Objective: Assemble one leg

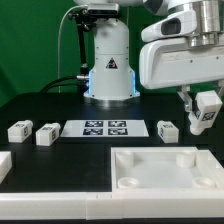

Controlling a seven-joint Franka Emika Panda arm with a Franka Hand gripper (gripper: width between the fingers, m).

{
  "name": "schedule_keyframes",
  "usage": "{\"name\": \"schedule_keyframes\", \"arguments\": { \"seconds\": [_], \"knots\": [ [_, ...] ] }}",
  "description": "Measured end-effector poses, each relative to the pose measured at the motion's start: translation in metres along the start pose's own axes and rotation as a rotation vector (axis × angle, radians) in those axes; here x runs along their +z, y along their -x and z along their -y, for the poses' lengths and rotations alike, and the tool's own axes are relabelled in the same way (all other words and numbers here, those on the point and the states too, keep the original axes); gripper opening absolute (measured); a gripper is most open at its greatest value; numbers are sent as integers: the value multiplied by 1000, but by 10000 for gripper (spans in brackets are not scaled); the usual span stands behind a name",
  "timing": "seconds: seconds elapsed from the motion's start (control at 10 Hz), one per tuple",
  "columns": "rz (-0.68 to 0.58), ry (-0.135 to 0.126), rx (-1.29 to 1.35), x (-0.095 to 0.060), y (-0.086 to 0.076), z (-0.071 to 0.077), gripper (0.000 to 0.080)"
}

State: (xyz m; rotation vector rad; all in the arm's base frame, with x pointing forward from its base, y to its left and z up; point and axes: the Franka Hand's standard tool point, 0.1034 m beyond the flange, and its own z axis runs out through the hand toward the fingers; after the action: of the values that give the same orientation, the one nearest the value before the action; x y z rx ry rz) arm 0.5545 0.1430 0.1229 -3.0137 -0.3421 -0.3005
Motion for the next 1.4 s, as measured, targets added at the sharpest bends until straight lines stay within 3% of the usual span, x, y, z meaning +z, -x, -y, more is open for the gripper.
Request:
{"name": "schedule_keyframes", "arguments": {
  "seconds": [0.3,0.5,0.6,0.9,1.4],
  "knots": [
    [-80,2,0,0,-7,0,291],
    [-268,10,-4,-1,-8,-4,291],
    [-323,18,2,0,-9,-13,291],
    [-297,19,48,11,-32,-35,291],
    [-403,27,43,12,-39,-37,291]
  ]
}}
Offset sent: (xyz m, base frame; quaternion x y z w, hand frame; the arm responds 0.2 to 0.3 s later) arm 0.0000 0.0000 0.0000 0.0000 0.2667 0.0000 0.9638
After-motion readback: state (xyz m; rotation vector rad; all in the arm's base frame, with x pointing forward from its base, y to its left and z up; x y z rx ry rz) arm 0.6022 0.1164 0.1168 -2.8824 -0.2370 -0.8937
